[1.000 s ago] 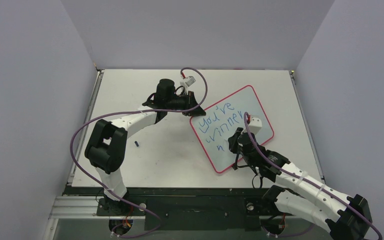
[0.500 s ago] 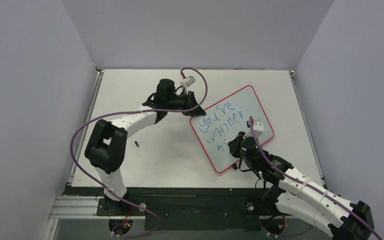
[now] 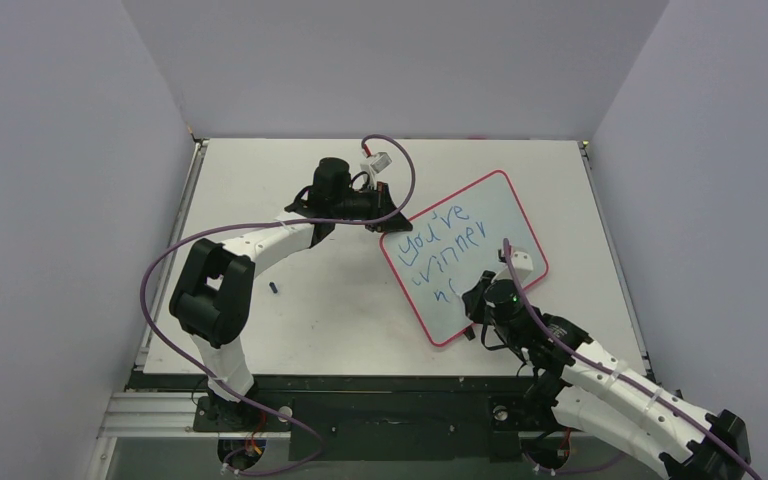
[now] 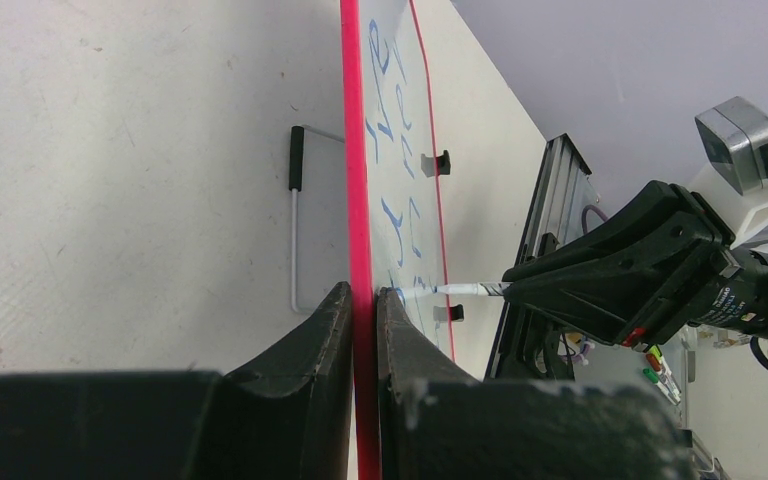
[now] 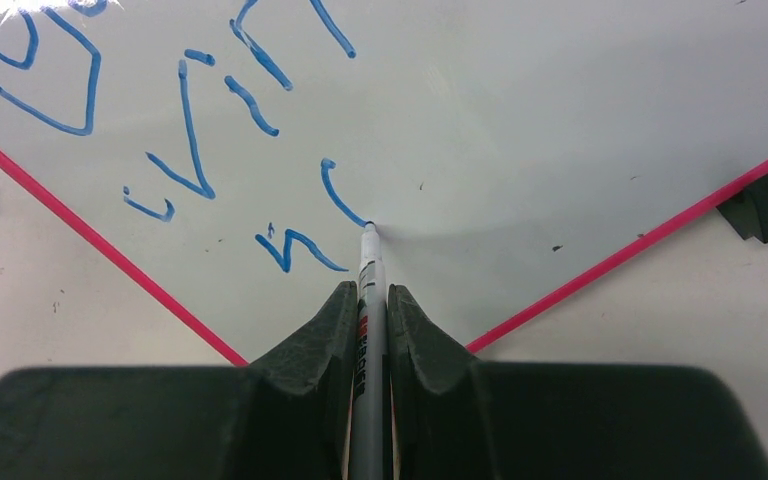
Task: Write a sentence on the whiteboard
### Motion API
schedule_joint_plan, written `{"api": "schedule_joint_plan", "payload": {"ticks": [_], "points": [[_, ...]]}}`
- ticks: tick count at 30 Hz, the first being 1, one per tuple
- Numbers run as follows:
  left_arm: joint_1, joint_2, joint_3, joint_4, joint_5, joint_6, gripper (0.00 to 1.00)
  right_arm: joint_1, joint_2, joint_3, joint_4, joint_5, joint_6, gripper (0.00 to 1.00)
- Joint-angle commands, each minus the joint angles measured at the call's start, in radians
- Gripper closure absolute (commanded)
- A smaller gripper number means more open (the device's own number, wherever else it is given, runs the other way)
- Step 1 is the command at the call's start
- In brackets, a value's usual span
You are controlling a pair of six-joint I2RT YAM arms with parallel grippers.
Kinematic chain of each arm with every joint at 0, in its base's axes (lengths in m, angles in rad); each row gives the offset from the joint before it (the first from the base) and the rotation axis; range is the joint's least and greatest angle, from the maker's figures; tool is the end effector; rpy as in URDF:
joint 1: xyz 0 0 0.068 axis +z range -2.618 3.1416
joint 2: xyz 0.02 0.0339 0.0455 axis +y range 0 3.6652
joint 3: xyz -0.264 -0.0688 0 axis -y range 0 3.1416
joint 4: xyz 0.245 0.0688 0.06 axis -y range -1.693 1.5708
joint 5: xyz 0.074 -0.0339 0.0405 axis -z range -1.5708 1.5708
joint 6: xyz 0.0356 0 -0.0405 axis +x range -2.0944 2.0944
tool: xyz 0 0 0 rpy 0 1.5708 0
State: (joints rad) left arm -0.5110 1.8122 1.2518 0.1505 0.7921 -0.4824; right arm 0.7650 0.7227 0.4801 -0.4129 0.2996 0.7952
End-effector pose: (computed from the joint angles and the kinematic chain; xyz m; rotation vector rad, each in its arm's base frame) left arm 0.3481 -0.2242 0.2510 0.5934 2.0488 -1.3990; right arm 0.1226 0.1031 0.2217 0.2002 2.2363 0.5354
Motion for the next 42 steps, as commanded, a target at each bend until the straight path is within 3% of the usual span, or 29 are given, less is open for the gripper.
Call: {"api": "schedule_joint_plan", "payload": {"ticks": [1, 13, 22, 33, 42], "points": [[-0.043, -0.041, 0.004, 0.029, 0.064, 0.053, 1.0, -0.003, 0.035, 0.025, -0.044, 0.068, 0.006, 1.0], [-0.043, -0.039, 0.005, 0.027, 0.064, 0.055, 1.0, -0.015, 0.15, 0.138, -0.028, 0.141, -0.044, 1.0], [-0.044, -0.037, 0.005, 0.024, 0.063, 0.057, 1.0, -0.015, 0.202, 0.161, 0.056, 0.045, -0.057, 1.0], [-0.044, -0.037, 0.007, 0.021, 0.062, 0.059, 1.0, -0.011, 0.209, 0.163, 0.081, -0.025, -0.049, 1.0], [-0.044, -0.04, 0.008, 0.021, 0.062, 0.06, 1.0, -0.007, 0.146, 0.116, 0.015, 0.013, -0.018, 1.0]]}}
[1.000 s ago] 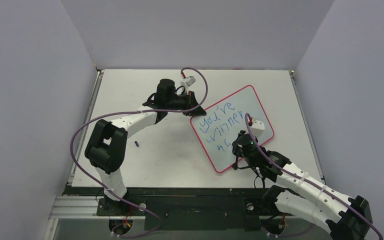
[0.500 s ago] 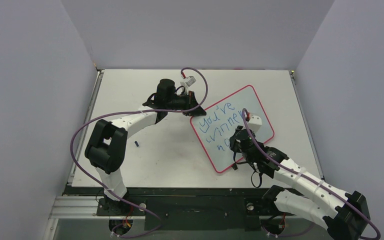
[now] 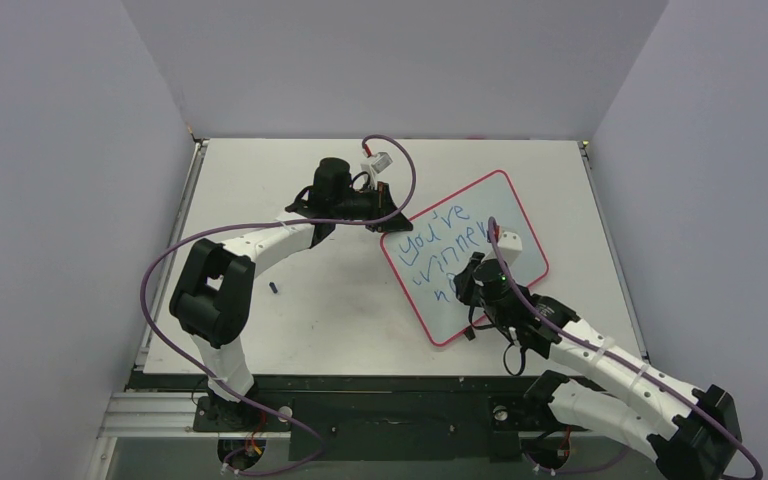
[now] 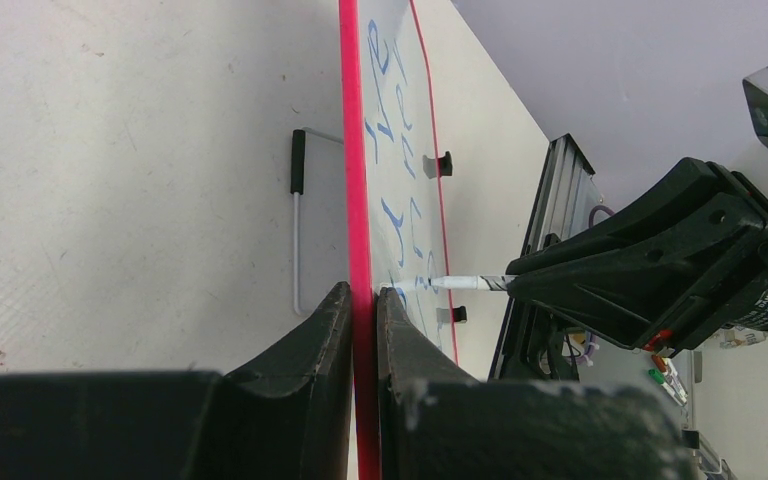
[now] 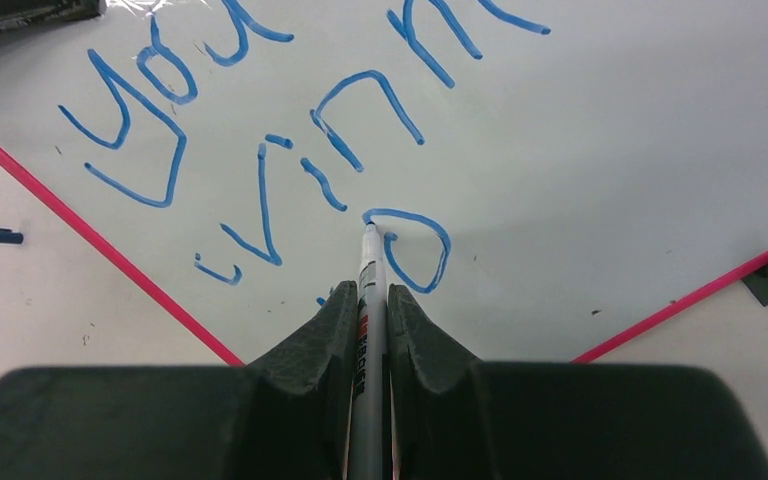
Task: Write a sentence on the whiteboard
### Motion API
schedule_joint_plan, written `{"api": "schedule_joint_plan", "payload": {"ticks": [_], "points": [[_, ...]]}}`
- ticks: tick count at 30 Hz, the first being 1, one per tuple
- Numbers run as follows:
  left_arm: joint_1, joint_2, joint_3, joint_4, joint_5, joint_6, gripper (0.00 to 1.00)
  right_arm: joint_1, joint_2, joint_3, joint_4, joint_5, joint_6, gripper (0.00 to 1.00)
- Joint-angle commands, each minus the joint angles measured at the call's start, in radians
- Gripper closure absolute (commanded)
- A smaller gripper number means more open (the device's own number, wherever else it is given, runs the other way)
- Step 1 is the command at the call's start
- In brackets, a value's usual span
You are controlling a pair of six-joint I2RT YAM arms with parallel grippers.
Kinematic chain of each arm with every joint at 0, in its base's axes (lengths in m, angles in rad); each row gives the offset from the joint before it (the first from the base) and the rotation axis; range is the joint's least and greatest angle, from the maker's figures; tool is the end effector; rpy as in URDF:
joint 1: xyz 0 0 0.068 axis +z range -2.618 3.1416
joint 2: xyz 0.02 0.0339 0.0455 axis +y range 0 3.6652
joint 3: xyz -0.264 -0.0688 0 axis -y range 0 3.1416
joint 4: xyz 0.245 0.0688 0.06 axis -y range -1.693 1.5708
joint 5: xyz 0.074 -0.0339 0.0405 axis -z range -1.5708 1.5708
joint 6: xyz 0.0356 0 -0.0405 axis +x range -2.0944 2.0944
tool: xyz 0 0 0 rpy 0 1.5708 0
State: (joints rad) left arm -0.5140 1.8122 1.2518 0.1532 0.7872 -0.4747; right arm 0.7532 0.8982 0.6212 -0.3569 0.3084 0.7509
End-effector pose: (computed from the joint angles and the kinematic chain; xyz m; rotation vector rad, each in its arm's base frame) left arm 0.3477 -0.2253 0.2512 0.6012 2.0422 -1.3915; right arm 0.1493 0.1252 0.2468 0.1713 2.2107 0.5132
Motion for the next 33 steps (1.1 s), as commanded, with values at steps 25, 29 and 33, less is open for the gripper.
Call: {"api": "schedule_joint_plan", "payload": {"ticks": [25, 29, 33], "points": [[-0.04, -0.054, 0.005, 0.011, 0.066, 0.061, 1.0, -0.042, -0.105, 0.04, -0.09, 0.075, -0.021, 1.0], [-0.041, -0.056, 0.001, 0.012, 0.067, 0.061, 1.0, -0.091, -0.081, 0.03, -0.063, 0.05, -0.034, 1.0], [-0.042, -0.06, -0.002, 0.011, 0.067, 0.063, 1.0, -0.135, -0.054, 0.017, -0.02, 0.004, -0.051, 1.0]]}}
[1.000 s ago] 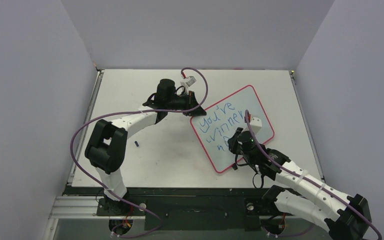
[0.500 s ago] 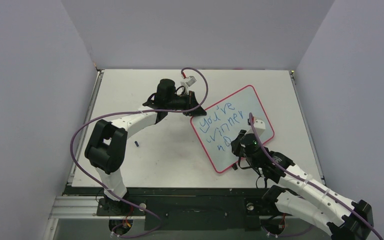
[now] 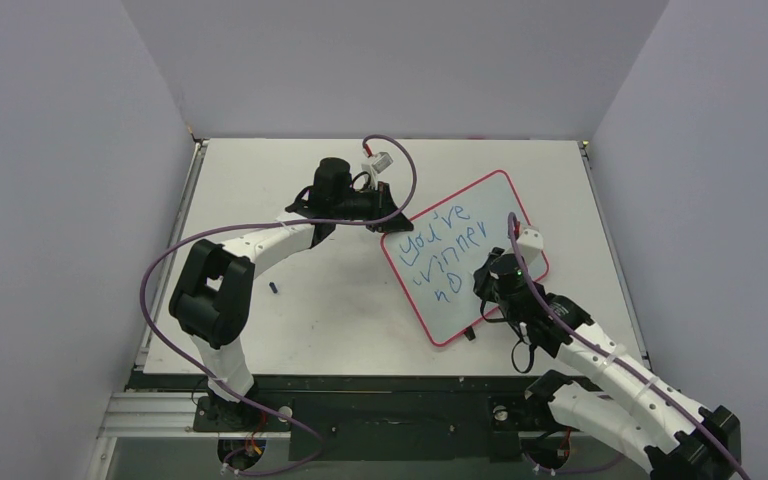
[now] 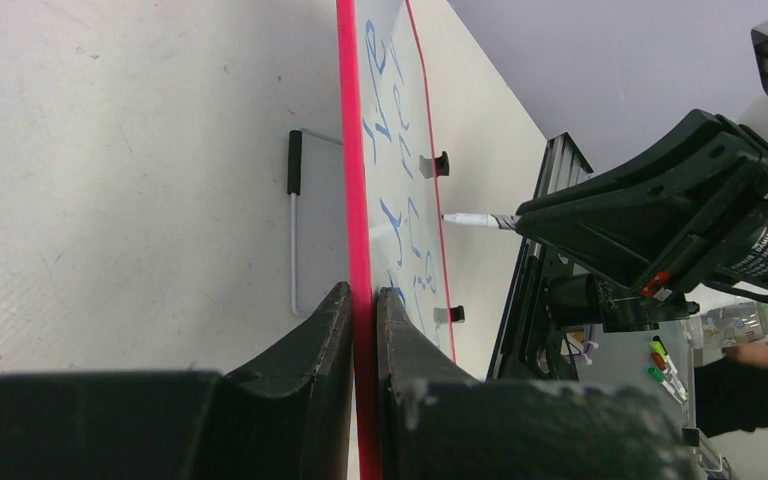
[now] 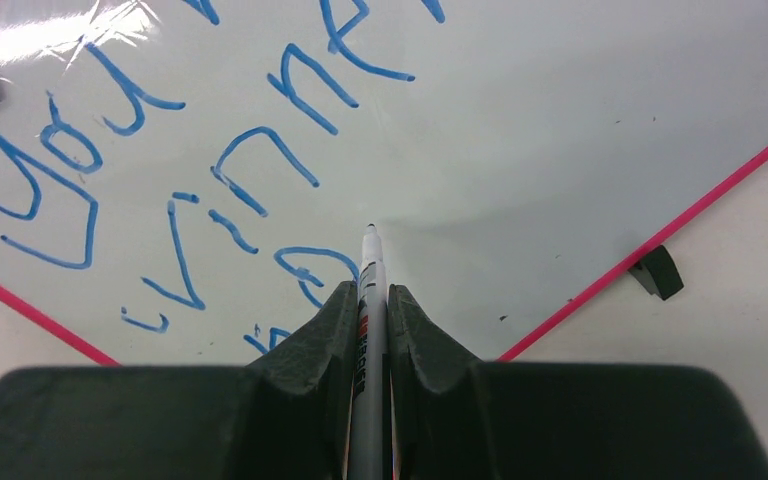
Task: Write a sentence on the whiteboard
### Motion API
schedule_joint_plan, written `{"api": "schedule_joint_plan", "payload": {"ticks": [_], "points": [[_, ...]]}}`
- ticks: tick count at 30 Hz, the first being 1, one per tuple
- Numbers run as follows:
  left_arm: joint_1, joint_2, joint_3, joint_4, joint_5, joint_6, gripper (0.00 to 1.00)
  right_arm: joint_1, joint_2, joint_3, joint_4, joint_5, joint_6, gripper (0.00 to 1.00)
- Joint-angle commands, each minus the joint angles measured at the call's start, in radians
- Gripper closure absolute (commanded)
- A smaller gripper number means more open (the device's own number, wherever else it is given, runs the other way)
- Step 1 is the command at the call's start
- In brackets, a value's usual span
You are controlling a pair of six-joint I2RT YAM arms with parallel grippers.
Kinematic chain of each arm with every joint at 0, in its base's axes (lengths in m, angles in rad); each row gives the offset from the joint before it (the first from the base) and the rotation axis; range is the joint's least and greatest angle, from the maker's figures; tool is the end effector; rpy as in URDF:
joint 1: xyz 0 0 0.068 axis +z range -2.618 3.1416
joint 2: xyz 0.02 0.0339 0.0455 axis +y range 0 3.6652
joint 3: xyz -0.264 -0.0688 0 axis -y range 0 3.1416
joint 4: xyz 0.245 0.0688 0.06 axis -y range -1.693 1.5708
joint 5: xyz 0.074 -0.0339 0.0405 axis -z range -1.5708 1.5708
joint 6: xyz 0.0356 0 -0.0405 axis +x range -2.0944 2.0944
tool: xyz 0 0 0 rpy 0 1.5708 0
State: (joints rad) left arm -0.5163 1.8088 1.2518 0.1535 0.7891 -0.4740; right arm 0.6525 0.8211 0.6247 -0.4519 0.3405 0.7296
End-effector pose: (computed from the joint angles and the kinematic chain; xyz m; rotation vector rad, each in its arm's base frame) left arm 0.3467 -0.2259 0.2526 0.6069 2.0374 -1.3942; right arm 0.1485 0.0985 0.2528 0.2723 2.1884 0.4049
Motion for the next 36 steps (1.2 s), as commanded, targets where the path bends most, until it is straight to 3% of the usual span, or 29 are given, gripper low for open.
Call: {"api": "schedule_joint_plan", "payload": {"ticks": [1, 18, 36], "points": [[-0.04, -0.056, -0.002, 0.012, 0.064, 0.063, 1.0, -0.043, 0.031, 0.012, 0.083, -0.045, -0.033, 1.0], [-0.041, -0.052, -0.001, 0.009, 0.063, 0.064, 1.0, -0.052, 0.066, -0.029, 0.162, -0.115, -0.028, 1.0], [-0.041, -0.056, 0.001, 0.009, 0.063, 0.064, 1.0, -0.056, -0.087, -0.145, 0.039, -0.066, 0.021, 1.0]]}}
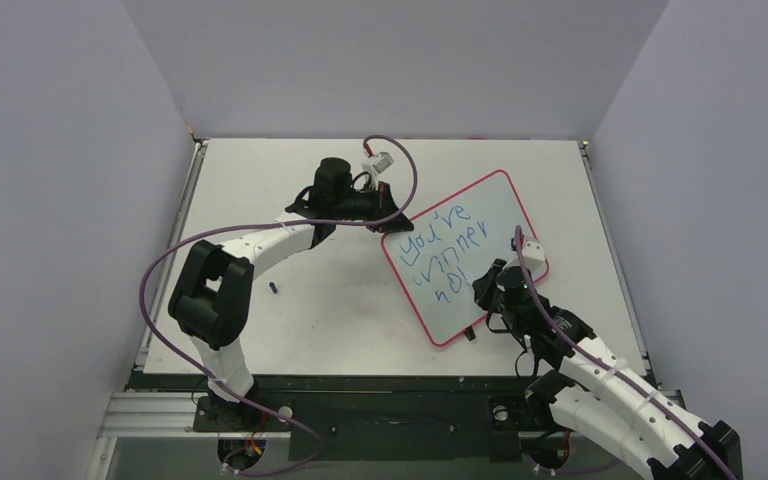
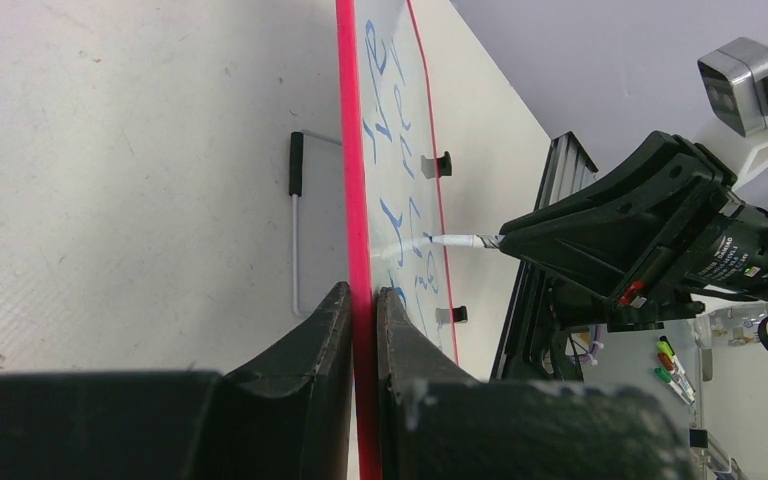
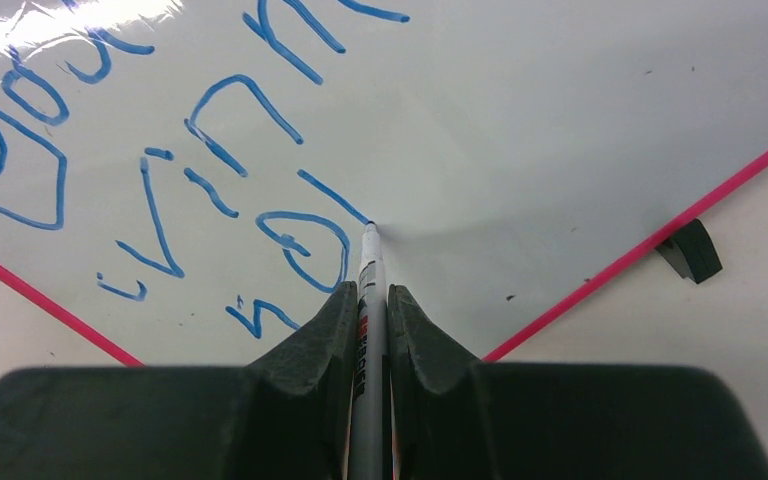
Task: Write a sentence on the whiteboard
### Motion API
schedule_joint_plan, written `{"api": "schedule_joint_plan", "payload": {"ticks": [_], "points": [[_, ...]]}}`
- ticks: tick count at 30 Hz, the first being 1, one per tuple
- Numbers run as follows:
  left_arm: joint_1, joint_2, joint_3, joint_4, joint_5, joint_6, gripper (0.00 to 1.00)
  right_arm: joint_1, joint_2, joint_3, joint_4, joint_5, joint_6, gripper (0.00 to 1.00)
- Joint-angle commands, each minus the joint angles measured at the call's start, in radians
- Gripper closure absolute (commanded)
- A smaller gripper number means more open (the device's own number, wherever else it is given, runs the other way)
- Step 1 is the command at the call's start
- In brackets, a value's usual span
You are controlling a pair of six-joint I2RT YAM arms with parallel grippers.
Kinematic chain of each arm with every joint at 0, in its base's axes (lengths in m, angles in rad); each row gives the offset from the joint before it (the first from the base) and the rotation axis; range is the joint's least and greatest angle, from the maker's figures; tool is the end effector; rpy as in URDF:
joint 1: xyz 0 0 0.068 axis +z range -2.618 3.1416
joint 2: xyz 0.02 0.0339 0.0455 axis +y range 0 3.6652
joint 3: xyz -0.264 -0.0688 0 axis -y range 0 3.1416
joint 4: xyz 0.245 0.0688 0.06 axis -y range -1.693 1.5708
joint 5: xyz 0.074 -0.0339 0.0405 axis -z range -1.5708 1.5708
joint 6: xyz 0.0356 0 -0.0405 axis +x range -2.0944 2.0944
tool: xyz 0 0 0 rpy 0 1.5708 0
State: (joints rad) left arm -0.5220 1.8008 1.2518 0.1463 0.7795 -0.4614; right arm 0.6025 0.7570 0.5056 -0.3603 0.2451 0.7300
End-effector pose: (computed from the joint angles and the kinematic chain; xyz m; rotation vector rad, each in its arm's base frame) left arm 0.3445 -0.2271 0.2550 0.6180 2.0306 -1.3810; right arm 0.1443 0.0888 0.2296 0.2808 2.1866 0.4941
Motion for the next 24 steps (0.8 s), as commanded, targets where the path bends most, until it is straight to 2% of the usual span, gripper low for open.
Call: {"api": "schedule_joint_plan", "payload": {"ticks": [1, 24], "points": [[-0.036, -0.048, 0.001, 0.016, 0.073, 0.052, 1.0, -0.007, -0.023, -0.027, -0.053, 0.03, 0.022, 1.0], [-0.038, -0.038, 0.005, 0.012, 0.076, 0.056, 1.0, -0.072, 0.171, 0.148, 0.043, -0.007, -0.063, 1.0]]}}
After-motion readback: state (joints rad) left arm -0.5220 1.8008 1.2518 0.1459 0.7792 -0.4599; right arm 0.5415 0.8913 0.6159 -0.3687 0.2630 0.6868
